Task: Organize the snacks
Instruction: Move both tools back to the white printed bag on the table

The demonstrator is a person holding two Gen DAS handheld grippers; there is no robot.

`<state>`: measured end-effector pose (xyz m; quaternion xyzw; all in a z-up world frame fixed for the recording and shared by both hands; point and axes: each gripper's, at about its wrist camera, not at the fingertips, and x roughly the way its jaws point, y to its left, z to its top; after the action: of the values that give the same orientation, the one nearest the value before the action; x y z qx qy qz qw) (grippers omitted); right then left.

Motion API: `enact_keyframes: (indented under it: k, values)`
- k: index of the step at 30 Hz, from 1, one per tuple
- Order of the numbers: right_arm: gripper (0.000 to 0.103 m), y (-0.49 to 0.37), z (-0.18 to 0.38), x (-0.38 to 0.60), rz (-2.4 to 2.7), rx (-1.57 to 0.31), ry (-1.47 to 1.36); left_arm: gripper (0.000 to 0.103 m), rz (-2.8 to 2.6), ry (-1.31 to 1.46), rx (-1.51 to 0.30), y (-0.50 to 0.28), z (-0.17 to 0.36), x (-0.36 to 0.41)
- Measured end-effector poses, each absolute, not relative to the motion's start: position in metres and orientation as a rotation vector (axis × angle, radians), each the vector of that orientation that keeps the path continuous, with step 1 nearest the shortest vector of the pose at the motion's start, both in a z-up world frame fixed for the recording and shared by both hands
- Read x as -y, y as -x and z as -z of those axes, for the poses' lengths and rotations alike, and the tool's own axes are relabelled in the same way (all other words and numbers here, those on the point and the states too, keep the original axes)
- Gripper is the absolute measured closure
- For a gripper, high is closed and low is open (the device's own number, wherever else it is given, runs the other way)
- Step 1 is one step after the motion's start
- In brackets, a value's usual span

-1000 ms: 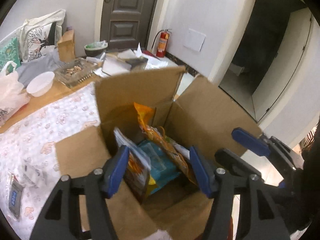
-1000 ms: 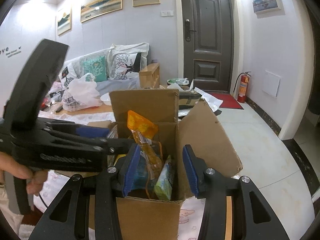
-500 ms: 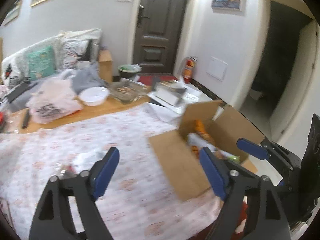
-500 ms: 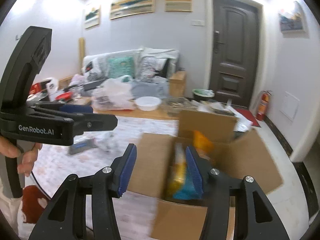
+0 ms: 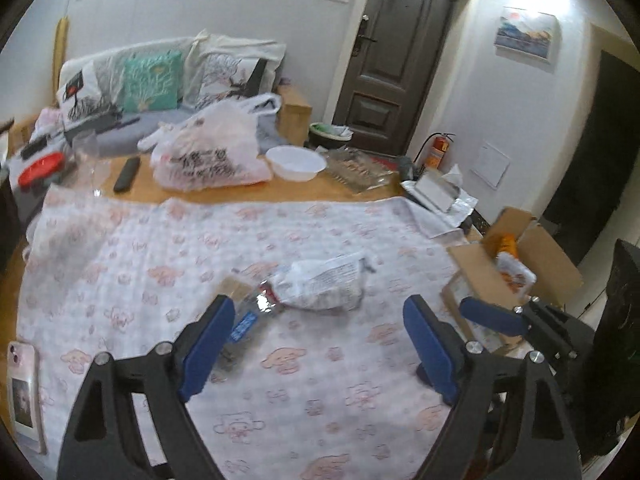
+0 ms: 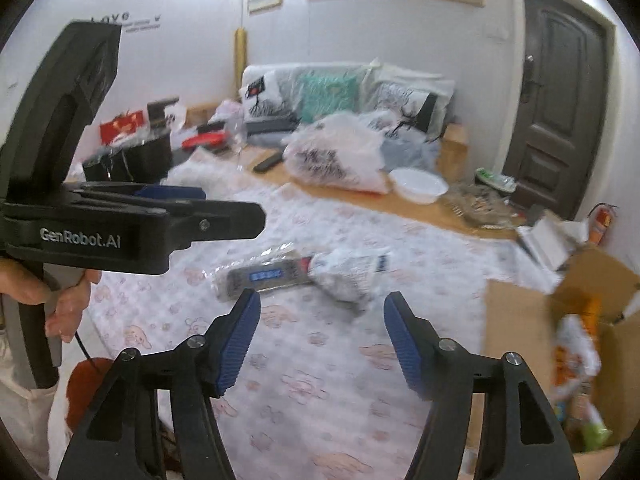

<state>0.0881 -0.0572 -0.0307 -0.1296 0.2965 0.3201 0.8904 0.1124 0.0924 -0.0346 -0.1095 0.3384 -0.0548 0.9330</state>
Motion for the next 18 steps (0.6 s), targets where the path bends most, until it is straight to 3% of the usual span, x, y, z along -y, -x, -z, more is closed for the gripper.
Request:
enact_keyframes:
  k: [10, 18]
  values:
    - [0.028, -0.153, 0.091, 0.025, -0.591, -0.741, 0.265, 0.018, 0.183, 0.301, -0.79, -0.186, 0.093, -0.108]
    - [0.028, -0.209, 0.12, 0.027, -0.559, -0.806, 0.208, 0.018, 0.272, 0.385, -0.89, -0.25, 0.139, -0.098]
